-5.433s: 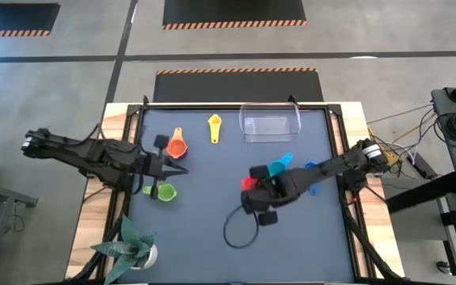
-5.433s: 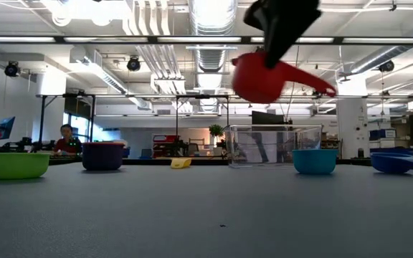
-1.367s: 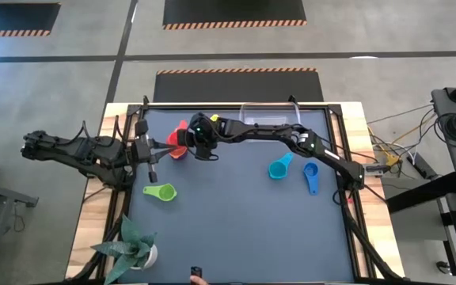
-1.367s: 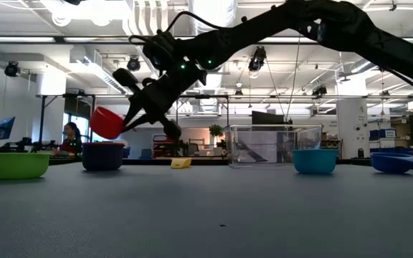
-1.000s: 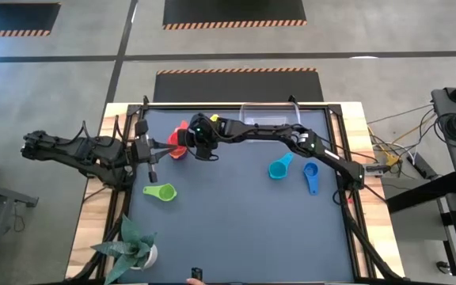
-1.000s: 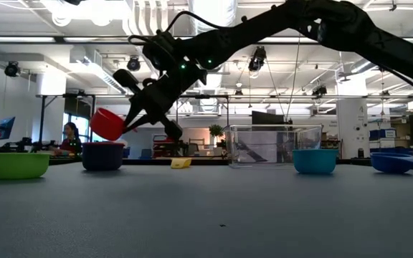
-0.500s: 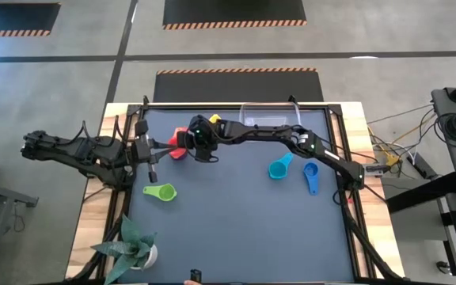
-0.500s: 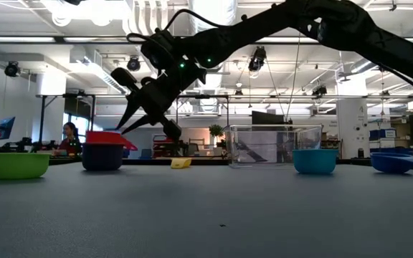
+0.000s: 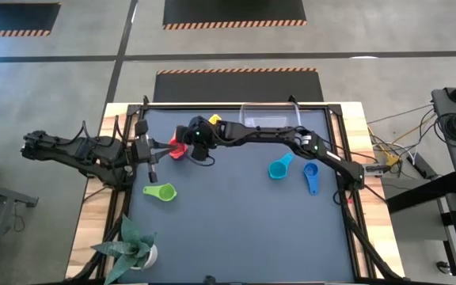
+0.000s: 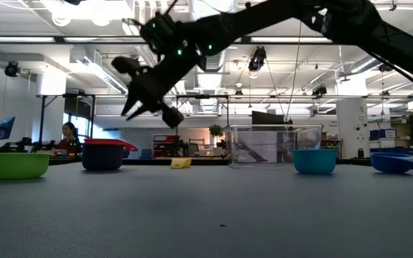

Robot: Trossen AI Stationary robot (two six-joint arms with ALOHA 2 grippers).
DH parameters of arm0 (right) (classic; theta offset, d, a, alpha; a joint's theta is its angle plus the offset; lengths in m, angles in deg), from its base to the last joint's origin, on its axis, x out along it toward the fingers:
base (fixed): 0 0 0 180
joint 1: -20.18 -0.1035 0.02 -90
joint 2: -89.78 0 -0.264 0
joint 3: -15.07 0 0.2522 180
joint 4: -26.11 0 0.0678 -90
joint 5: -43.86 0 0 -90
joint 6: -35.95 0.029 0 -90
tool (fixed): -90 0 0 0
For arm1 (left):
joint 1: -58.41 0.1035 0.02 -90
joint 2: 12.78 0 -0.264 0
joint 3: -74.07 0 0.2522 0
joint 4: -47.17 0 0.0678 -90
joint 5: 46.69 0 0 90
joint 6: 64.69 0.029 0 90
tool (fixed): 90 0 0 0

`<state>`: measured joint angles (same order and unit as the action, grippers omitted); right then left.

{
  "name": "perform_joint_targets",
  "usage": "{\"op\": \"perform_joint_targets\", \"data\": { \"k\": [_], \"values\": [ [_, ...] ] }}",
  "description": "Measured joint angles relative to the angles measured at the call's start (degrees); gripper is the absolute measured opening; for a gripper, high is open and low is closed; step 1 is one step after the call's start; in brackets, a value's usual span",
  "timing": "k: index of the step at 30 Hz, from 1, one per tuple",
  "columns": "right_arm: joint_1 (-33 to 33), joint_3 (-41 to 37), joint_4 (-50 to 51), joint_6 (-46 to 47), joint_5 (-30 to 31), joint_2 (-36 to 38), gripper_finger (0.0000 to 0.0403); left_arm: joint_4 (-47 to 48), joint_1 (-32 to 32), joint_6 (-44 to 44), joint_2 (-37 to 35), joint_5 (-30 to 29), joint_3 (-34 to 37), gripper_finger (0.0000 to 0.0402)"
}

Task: Nest measuring cups in basket
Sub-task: Stack the red measuring cup on top of the orange measuring cup

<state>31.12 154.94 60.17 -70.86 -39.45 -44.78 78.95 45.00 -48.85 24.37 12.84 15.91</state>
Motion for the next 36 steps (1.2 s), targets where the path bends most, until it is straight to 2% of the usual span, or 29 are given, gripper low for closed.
{"op": "perform_joint_targets", "data": {
  "k": [4, 7, 13, 18, 22, 28, 36],
  "values": [
    [-2.3, 0.0, 1.6, 14.8, 10.5, 2.5, 0.0037, 0.0, 0.0, 0.0, 0.0, 0.0, 0.0, 0.0],
    [-3.6, 0.0, 8.9, 23.1, 14.2, 5.5, 0.0015, -0.1, 0.0, -0.1, 0.0, 0.0, 0.0, 0.0],
    [-4.9, 0.0, 23.9, 44.4, 11.3, 12.6, 0.0009, -0.2, 0.0, -1.1, 0.1, -0.1, 0.0, 0.0],
    [-5.6, -3.8, 29.0, 58.1, 8.4, 17.9, 0.0008, -0.2, 0.0, -3.7, 1.7, -0.1, 0.0, 0.0],
    [-7.5, -12.4, 26.5, 62.7, 8.3, 23.9, 0.0008, -0.2, 0.0, -5.5, 4.4, -0.4, 0.0, 0.0],
    [-10.8, -29.8, 15.1, 68.0, 8.3, 34.2, 0.0008, 0.0, 0.7, -8.3, 8.4, -0.5, -0.1, 0.0],
    [-13.6, -48.7, -2.3, 71.3, 8.3, 44.2, 0.0008, 5.1, 8.2, -15.5, 16.2, 0.2, -2.8, 0.0]
  ]
}}
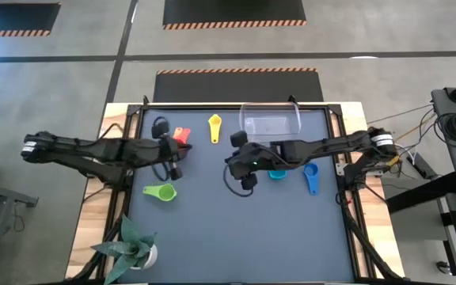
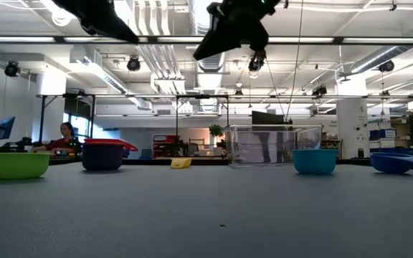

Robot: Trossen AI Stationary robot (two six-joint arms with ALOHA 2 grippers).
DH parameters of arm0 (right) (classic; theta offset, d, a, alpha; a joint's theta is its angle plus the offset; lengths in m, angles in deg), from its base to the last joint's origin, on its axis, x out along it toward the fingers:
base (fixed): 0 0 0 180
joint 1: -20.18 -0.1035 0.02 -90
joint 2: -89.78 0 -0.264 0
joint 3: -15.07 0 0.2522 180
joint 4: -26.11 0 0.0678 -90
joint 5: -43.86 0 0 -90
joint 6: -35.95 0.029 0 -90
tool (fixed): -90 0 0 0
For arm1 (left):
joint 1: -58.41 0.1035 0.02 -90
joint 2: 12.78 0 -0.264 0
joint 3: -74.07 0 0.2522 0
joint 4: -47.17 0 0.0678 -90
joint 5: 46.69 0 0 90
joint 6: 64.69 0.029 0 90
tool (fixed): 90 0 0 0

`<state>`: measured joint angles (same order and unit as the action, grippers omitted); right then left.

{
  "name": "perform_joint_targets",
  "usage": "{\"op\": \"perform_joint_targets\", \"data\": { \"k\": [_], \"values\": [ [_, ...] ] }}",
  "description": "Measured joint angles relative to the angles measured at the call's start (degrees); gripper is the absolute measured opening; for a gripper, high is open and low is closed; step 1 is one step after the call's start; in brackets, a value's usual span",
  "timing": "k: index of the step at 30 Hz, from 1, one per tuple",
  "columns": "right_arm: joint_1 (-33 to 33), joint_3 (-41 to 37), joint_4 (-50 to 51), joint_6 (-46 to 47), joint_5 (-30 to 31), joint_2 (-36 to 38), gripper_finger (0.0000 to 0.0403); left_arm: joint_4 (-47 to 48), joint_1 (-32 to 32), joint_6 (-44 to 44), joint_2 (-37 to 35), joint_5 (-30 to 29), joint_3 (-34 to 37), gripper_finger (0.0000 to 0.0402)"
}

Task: Nest measuring cups in basket
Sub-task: Stack the red measuring cup on top of the orange measuring cup

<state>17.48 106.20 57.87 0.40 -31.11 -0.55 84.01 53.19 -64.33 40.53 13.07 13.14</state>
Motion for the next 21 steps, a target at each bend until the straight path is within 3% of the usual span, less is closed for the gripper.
{"op": "perform_joint_targets", "data": {
  "k": [8, 15, 21],
  "values": [
    [-0.7, -12.8, -17.0, -0.5, 0.0, 4.9, 0.0008, 7.1, 10.8, -2.6, 9.7, 12.9, -2.5, 0.0],
    [-0.7, -21.2, -30.9, -2.8, 0.0, 9.0, 0.0008, 9.9, 18.8, -3.3, 18.6, 18.0, -4.0, 0.0],
    [-0.7, -24.5, -33.3, -3.8, 0.0, 13.5, 0.0008, 11.9, 24.0, -3.3, 26.8, 18.9, -7.0, 0.0]
  ]
}}
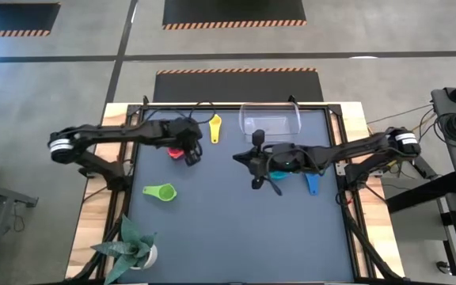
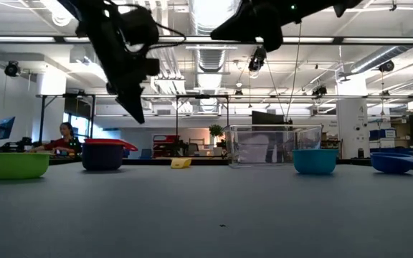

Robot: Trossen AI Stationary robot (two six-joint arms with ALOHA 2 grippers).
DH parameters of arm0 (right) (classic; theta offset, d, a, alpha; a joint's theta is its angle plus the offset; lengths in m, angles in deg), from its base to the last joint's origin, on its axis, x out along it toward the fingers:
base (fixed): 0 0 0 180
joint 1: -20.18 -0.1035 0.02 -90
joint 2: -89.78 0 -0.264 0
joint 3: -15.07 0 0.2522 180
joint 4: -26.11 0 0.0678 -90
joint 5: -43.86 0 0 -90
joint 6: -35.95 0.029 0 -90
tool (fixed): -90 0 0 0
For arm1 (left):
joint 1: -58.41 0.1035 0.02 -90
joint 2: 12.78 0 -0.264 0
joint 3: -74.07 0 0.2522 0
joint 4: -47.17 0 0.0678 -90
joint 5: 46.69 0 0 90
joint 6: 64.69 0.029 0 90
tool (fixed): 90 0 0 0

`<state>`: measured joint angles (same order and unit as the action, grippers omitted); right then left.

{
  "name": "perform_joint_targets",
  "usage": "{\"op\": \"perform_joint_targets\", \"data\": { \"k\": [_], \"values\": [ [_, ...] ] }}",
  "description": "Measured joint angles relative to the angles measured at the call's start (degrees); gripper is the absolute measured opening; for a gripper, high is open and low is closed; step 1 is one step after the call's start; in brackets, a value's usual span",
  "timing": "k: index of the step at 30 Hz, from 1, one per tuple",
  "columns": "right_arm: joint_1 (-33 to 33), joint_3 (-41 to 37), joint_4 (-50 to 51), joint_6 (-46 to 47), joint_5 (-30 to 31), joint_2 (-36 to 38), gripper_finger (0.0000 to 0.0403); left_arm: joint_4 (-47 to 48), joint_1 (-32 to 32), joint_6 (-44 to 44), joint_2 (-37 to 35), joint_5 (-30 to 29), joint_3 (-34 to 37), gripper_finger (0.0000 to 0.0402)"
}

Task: Nest measuring cups in basket
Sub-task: Stack the red measuring cup on top of the orange measuring cup

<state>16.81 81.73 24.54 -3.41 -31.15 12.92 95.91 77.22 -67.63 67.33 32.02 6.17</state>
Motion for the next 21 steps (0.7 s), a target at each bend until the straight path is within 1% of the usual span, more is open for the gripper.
{"op": "perform_joint_targets", "data": {
  "k": [4, 9, 15, 18, 20, 21],
  "values": [
    [0.0, -2.3, 0.5, 0.5, 0.0, 2.6, 0.0008, 1.5, 3.1, -1.2, 5.2, 0.0, -3.5, 0.0],
    [0.1, -4.2, 0.3, 0.3, 0.2, 5.4, 0.0008, 4.3, 4.7, -2.6, 10.6, -0.1, -8.0, 0.0],
    [0.2, -4.6, 1.7, 0.3, 0.2, 6.7, 0.0008, 11.9, 5.4, -6.5, 16.1, -0.2, -13.8, 0.0],
    [0.3, -4.7, 2.6, 0.4, 0.2, 6.8, 0.0008, 16.7, 5.7, -8.4, 18.6, -2.1, -16.2, 0.0],
    [0.3, -4.7, 3.1, 0.4, 0.3, 6.8, 0.0008, 18.1, 5.7, -8.8, 19.7, -4.1, -16.9, 0.0],
    [0.4, -4.7, 3.1, 0.5, 0.4, 6.8, 0.0008, 18.4, 5.8, -9.0, 20.0, -4.3, -17.1, 0.0]
  ]
}}
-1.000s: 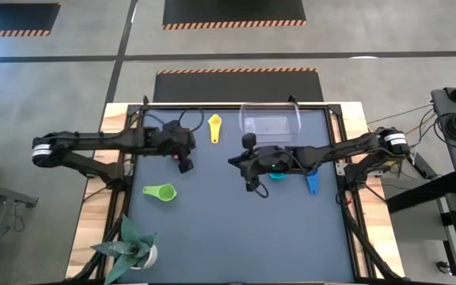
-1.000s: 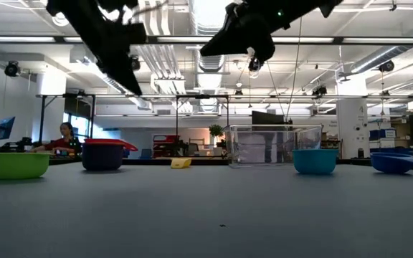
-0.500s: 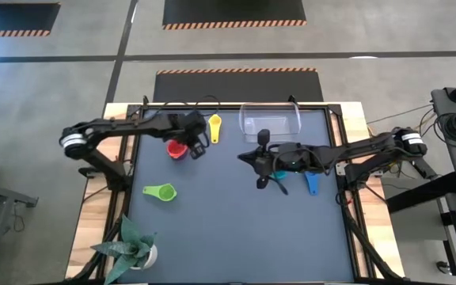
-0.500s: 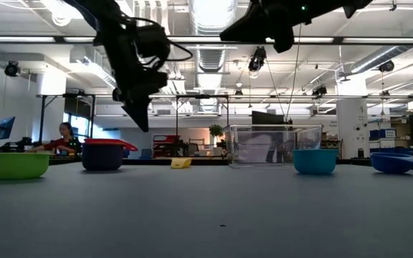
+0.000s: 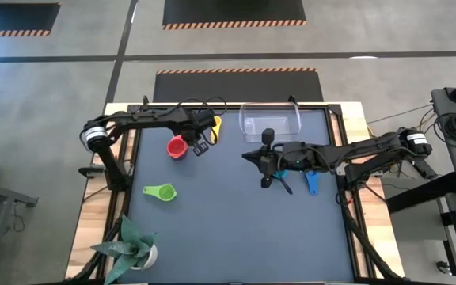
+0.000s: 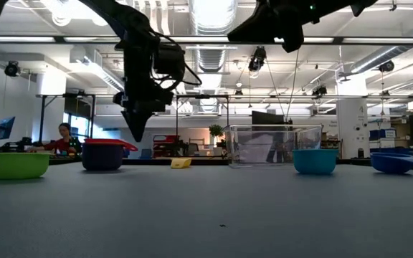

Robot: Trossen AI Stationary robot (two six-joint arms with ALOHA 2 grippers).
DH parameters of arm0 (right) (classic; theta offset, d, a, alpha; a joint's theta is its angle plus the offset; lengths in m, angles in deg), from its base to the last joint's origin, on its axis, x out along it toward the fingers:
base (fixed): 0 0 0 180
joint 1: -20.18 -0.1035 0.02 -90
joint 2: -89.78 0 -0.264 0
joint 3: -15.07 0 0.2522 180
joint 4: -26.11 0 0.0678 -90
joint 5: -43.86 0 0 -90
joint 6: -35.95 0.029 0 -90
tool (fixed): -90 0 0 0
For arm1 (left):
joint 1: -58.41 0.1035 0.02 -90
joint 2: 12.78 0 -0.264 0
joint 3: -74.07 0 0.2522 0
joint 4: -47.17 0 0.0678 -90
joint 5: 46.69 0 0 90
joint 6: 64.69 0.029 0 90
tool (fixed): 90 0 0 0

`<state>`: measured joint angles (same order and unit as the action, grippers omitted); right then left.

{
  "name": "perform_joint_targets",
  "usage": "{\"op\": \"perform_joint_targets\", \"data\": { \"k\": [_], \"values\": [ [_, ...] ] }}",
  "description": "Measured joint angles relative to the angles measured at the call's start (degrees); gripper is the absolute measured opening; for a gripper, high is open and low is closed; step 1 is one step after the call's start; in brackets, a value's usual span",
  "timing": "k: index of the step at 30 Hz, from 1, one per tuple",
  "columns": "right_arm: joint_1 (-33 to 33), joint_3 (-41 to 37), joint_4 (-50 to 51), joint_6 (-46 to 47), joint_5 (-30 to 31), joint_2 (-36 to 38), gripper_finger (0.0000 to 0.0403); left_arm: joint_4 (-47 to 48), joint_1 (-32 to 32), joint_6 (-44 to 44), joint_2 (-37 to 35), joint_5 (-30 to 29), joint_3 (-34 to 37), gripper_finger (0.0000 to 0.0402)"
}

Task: Nest measuring cups in basket
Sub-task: Stack the red measuring cup on top of the orange measuring cup

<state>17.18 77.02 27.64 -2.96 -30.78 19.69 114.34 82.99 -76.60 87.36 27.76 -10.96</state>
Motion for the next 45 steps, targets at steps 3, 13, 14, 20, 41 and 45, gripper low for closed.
{"op": "perform_joint_targets", "data": {
  "k": [3, 13, 14, 20, 41, 45],
  "values": [
    [0.0, 0.0, 0.1, 0.6, 0.3, 0.0, 0.0008, -0.3, 0.1, -0.3, 0.4, 0.0, 0.2, 0.0],
    [0.0, 0.0, 1.3, 1.5, 1.2, 0.0, 0.0009, -2.4, 1.2, -1.0, 0.1, -0.2, 3.1, 0.0],
    [0.0, 0.0, 1.2, 1.5, 1.2, 0.0, 0.0009, -3.0, 1.3, -1.0, 0.1, -0.4, 3.2, 0.0],
    [0.0, 0.0, 1.3, 1.5, 1.2, 0.0, 0.0009, -3.8, 2.6, -1.0, 0.1, -0.8, 3.6, 0.0],
    [0.0, 0.0, 1.6, 1.3, 1.2, -0.1, 0.0009, -2.4, 3.4, -2.2, 0.1, -6.2, 3.9, 0.0],
    [0.0, 0.0, 1.7, 1.3, 1.2, -0.1, 0.0009, -1.2, 3.4, -2.8, 0.1, -6.6, 3.9, 0.0]
  ]
}}
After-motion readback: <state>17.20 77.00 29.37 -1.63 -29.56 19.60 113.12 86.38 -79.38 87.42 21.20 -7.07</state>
